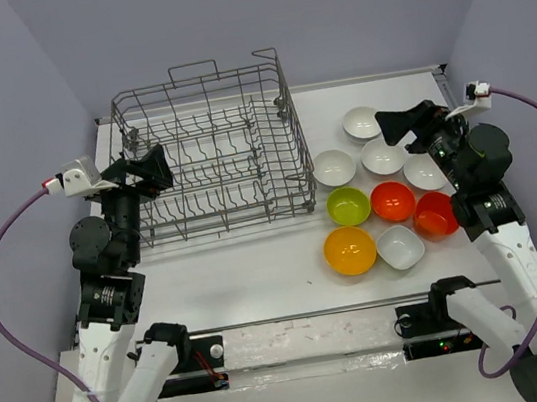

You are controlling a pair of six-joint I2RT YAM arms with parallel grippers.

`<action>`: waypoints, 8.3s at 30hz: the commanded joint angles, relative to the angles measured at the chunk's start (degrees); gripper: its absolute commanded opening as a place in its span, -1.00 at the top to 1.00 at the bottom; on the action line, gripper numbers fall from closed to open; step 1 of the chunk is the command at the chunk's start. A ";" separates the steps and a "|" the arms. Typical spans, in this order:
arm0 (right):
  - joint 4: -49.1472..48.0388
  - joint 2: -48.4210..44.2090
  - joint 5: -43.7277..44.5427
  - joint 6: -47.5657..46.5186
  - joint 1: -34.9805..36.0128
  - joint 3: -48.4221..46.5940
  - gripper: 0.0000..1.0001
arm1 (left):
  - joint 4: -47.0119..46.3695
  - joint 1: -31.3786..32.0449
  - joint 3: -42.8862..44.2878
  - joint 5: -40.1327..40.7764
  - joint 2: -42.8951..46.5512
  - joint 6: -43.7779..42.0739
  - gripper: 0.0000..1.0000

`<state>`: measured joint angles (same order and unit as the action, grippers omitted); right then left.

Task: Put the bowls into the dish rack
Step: Pick up the bowl from the corner of the board, then pass from the right arm to the left

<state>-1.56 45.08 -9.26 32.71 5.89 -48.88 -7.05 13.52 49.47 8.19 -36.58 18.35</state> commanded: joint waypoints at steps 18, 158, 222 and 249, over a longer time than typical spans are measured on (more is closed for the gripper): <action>16.68 36.82 26.47 -3.44 -0.27 -25.20 -1.00 | -2.00 0.37 1.15 2.36 0.02 -0.95 -0.98; 11.93 55.47 48.19 -21.81 49.92 -63.18 0.98 | 31.22 4.23 31.47 -13.20 -29.87 -0.16 -0.08; -34.30 53.80 48.54 -72.88 57.13 -45.16 0.98 | 36.14 5.29 36.04 -14.87 -33.30 -2.35 0.24; -36.86 53.18 50.92 -75.87 57.13 -45.16 0.98 | 36.84 5.29 35.69 -14.34 -31.27 -2.18 0.10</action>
<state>-31.51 99.39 41.41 -44.21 63.05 -90.28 30.96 18.65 83.74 -5.69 -69.58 16.23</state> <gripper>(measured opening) 0.046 0.473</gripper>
